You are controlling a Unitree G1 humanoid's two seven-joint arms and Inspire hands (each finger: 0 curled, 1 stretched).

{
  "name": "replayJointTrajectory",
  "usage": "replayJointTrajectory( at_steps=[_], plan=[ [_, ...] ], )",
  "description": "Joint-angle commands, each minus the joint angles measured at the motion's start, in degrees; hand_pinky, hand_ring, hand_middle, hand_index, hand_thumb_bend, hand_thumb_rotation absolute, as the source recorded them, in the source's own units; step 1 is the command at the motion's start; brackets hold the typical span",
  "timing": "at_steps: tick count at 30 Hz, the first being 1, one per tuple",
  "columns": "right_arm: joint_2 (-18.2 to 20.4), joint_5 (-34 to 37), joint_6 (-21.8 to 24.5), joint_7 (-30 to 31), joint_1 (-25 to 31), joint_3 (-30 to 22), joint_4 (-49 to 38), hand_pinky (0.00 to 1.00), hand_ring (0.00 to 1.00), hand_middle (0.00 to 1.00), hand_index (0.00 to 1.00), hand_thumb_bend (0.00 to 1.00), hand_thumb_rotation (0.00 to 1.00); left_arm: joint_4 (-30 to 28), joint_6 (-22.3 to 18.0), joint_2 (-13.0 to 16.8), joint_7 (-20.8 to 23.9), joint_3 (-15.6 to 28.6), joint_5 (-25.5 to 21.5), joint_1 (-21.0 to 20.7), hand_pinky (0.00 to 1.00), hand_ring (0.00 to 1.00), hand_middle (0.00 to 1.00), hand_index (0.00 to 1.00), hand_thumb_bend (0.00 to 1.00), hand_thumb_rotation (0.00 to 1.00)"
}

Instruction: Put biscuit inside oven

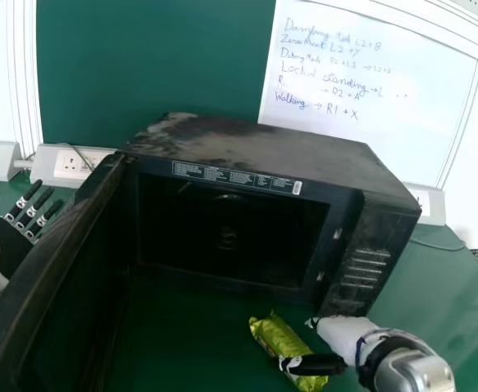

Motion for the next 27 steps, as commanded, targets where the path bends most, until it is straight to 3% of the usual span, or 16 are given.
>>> replayJointTrajectory(
  at_steps=[1, 4, 7, 13, 15, 22, 27],
  plan=[
    [1.36, -0.8, 0.51, 0.66, -0.18, -0.71, 1.23, 0.88, 0.95, 0.94, 0.94, 1.0, 0.3, -0.21, 0.22, 0.53, 0.12, -0.02, -0.33, -0.47, 0.82, 0.82, 0.8, 0.77, 0.45, 0.17],
    [2.03, -1.3, 0.25, 1.37, -0.4, -0.97, 2.0, 0.85, 0.93, 0.93, 0.94, 1.0, 0.3, -0.15, 0.23, 0.64, -0.14, -0.05, -0.15, -0.39, 0.84, 0.84, 0.81, 0.78, 0.43, 0.19],
    [2.53, -1.57, -0.09, 1.59, -0.34, -1.09, 2.63, 0.84, 0.93, 0.93, 0.95, 1.0, 0.3, 0.03, 0.43, 0.31, 0.73, 0.26, -1.4, -0.61, 0.93, 0.9, 0.86, 0.81, 0.42, 0.17],
    [3.72, -2.65, -1.6, 0.07, 0.33, -0.64, 4.28, 0.8, 0.91, 0.93, 0.95, 1.0, 0.31, 0.26, 0.25, 0.61, -0.05, 0.16, -1.07, -0.37, 0.96, 0.91, 0.87, 0.81, 0.42, 0.17],
    [4.08, -3.11, -2.3, -0.15, 0.41, -0.55, 4.59, 0.84, 0.93, 0.95, 0.96, 1.0, 0.33, 0.15, 0.31, 0.63, 0.03, 0.17, -1.15, -0.36, 0.97, 0.92, 0.88, 0.82, 0.41, 0.18],
    [6.32, -7.5, -4.55, 0.96, -0.27, 1.23, 5.08, 0.94, 0.99, 1.0, 0.99, 1.0, 0.35, 0.02, 0.15, 0.61, -0.42, 0.25, -1.17, -0.36, 0.87, 0.85, 0.83, 0.81, 0.4, 0.18],
    [7.9, -11.38, -7.63, 2.06, -1.36, 3.57, 6.65, 0.89, 0.97, 1.0, 0.98, 1.0, 0.38, 0.13, -0.09, 0.68, -1.69, 0.32, -0.73, -0.12, 0.84, 0.83, 0.82, 0.82, 0.39, 0.2]
  ],
)
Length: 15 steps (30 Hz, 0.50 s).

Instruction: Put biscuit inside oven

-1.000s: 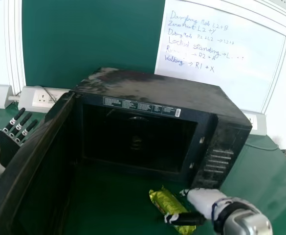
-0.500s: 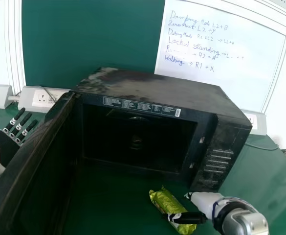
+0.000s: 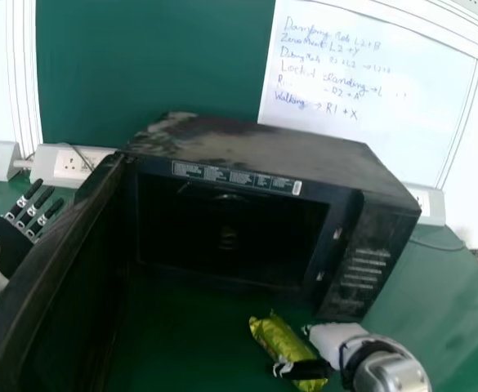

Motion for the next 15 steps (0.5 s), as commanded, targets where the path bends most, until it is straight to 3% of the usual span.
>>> replayJointTrajectory(
  at_steps=[1, 15],
  plan=[
    [1.06, -1.17, -1.1, 0.39, -1.04, 0.61, 1.17, 0.89, 0.98, 1.0, 0.98, 1.0, 0.38, 0.01, -0.15, 0.51, -0.38, 0.31, -0.22, -0.14, 0.83, 0.83, 0.82, 0.81, 0.38, 0.2],
    [5.02, -8.04, -6.74, 5.54, -4.34, 2.74, 5.14, 0.94, 1.0, 1.0, 0.99, 1.0, 0.41, -0.44, 0.21, 0.65, 1.01, 0.51, -1.48, -0.17, 0.79, 0.8, 0.77, 0.74, 0.39, 0.18]
  ],
)
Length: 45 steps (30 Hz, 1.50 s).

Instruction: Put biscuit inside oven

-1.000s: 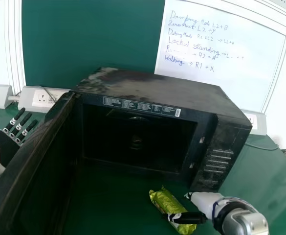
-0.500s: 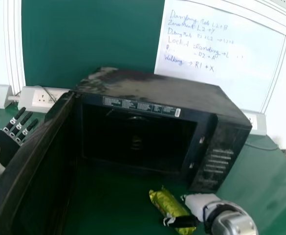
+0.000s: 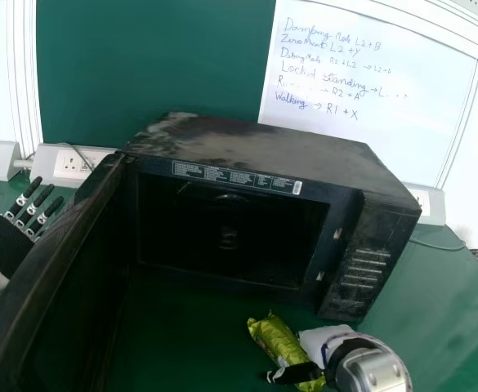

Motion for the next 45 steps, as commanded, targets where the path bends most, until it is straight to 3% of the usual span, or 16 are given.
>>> replayJointTrajectory(
  at_steps=[1, 9, 16, 18, 20, 23, 28, 34, 38, 45],
  plan=[
    [0.8, -1.5, -0.93, 0.64, -0.91, 0.45, 0.78, 0.95, 1.0, 1.0, 0.99, 1.0, 0.41, 0.01, 0.15, 0.72, 0.19, 0.24, -0.23, -0.18, 0.79, 0.8, 0.77, 0.74, 0.38, 0.18],
    [2.24, -7.82, -5.11, 0.08, -1.01, 2.22, 2.7, 0.94, 1.0, 1.0, 0.98, 0.96, 0.41, -0.13, 0.21, 0.66, 0.78, 0.29, -0.99, -0.15, 0.78, 0.8, 0.77, 0.71, 0.38, 0.18],
    [2.26, -10.35, -9.46, -3.03, -0.85, 3.23, 3.9, 0.95, 0.99, 0.98, 0.95, 1.0, 0.37, -0.86, 0.1, 0.69, 1.81, 0.2, -1.04, -0.08, 0.79, 0.8, 0.76, 0.7, 0.35, 0.18],
    [2.53, -12.19, -10.35, -5.1, -0.26, 3.76, 4.31, 0.94, 0.98, 0.97, 0.94, 0.99, 0.36, -0.86, -0.04, 0.64, 1.35, 0.16, -1.02, -0.06, 0.8, 0.8, 0.76, 0.69, 0.35, 0.18],
    [2.54, -13.68, -11.37, -6.69, 0.18, 4.44, 4.81, 0.93, 0.96, 0.95, 0.92, 0.91, 0.34, -0.9, -0.19, 0.79, 0.66, 0.06, -0.51, 0.0, 0.81, 0.8, 0.77, 0.7, 0.33, 0.2],
    [3.68, -15.63, -11.62, -7.48, 0.61, 5.13, 5.49, 0.95, 0.97, 0.95, 0.92, 0.9, 0.34, -1.24, 0.04, 0.82, 1.57, 0.09, -0.81, -0.03, 0.77, 0.78, 0.75, 0.69, 0.33, 0.2],
    [5.62, -18.32, -11.81, -7.81, 1.0, 5.88, 7.08, 1.0, 0.99, 0.96, 0.94, 0.96, 0.39, -1.47, -0.09, 0.6, 1.73, 0.05, -0.96, -0.03, 0.74, 0.74, 0.71, 0.66, 0.35, 0.19],
    [5.98, -19.78, -12.48, -10.5, 1.79, 6.57, 8.78, 0.98, 0.97, 0.94, 0.93, 0.88, 0.4, -2.29, -0.14, 0.4, 2.74, 0.15, -1.55, 0.0, 0.76, 0.76, 0.71, 0.65, 0.32, 0.2],
    [5.73, -20.24, -13.28, -11.76, 2.13, 7.36, 9.73, 0.98, 0.97, 0.94, 0.93, 0.76, 0.43, -2.65, -0.04, 0.57, 3.55, 0.28, -1.78, 0.18, 0.74, 0.74, 0.71, 0.65, 0.33, 0.2],
    [5.01, -20.45, -15.6, -11.85, 1.8, 9.05, 11.4, 0.98, 0.96, 0.93, 0.9, 0.75, 0.4, -2.64, -0.15, 1.22, 2.23, 0.13, -1.29, 0.44, 0.73, 0.75, 0.71, 0.66, 0.3, 0.22]
  ],
)
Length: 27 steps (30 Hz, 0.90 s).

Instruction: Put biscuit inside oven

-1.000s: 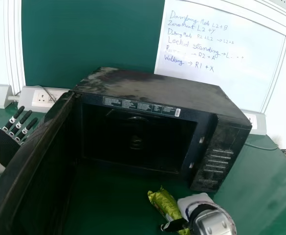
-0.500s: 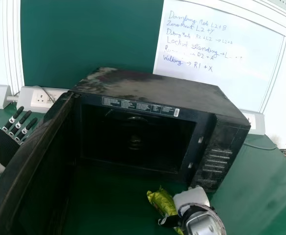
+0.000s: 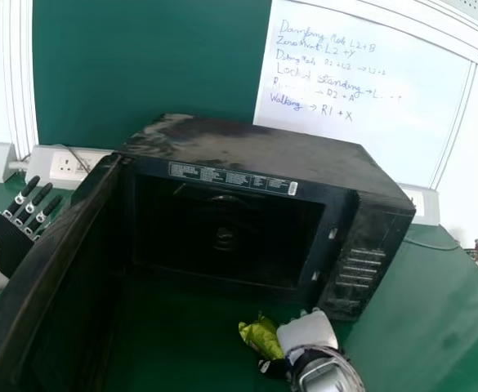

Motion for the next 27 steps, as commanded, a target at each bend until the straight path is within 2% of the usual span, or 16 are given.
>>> replayJointTrajectory(
  at_steps=[1, 5, 8, 12, 17, 23, 27],
  plan=[
    [-1.18, 0.05, -2.26, 1.44, 1.17, 1.5, 3.63, 0.98, 0.96, 0.93, 0.9, 0.75, 0.4, -0.12, -0.08, 1.0, -1.04, 0.09, -0.11, 0.01, 0.73, 0.75, 0.72, 0.67, 0.29, 0.23],
    [-1.87, 0.67, -3.54, 2.06, 0.56, 2.23, 4.73, 0.98, 0.95, 0.93, 0.87, 0.77, 0.39, -0.37, -0.12, 0.68, -0.25, -0.01, -0.45, -0.09, 0.73, 0.75, 0.71, 0.64, 0.29, 0.23],
    [-2.26, 1.41, -4.25, 2.82, -0.02, 2.58, 5.31, 0.98, 0.95, 0.93, 0.88, 0.76, 0.39, -0.74, -0.06, 0.72, 0.03, -0.04, -0.84, -0.09, 0.75, 0.77, 0.75, 0.68, 0.28, 0.25],
    [-2.76, 2.07, -4.73, 3.75, -0.64, 2.86, 5.7, 0.96, 0.94, 0.93, 0.87, 0.75, 0.39, -0.77, -0.23, 0.71, -0.27, -0.17, -0.48, -0.02, 0.71, 0.75, 0.74, 0.69, 0.28, 0.26],
    [-2.71, 2.03, -4.56, 4.63, -1.18, 3.05, 5.91, 0.93, 0.92, 0.93, 0.89, 0.76, 0.39, -0.91, -0.24, 0.41, 0.35, -0.15, -1.02, -0.1, 0.66, 0.7, 0.69, 0.65, 0.28, 0.26],
    [-3.61, 2.9, -5.42, 4.49, -1.76, 3.31, 6.18, 0.89, 0.88, 0.9, 0.85, 0.77, 0.4, -0.68, -0.47, 0.27, -0.09, -0.27, -1.18, -0.14, 0.67, 0.73, 0.71, 0.65, 0.26, 0.26],
    [-3.89, 2.78, -5.81, 5.48, -2.42, 3.93, 6.56, 0.85, 0.85, 0.89, 0.85, 0.73, 0.37, -1.03, -0.47, 0.35, 0.3, -0.4, -1.04, -0.14, 0.67, 0.73, 0.71, 0.66, 0.26, 0.27]
  ],
)
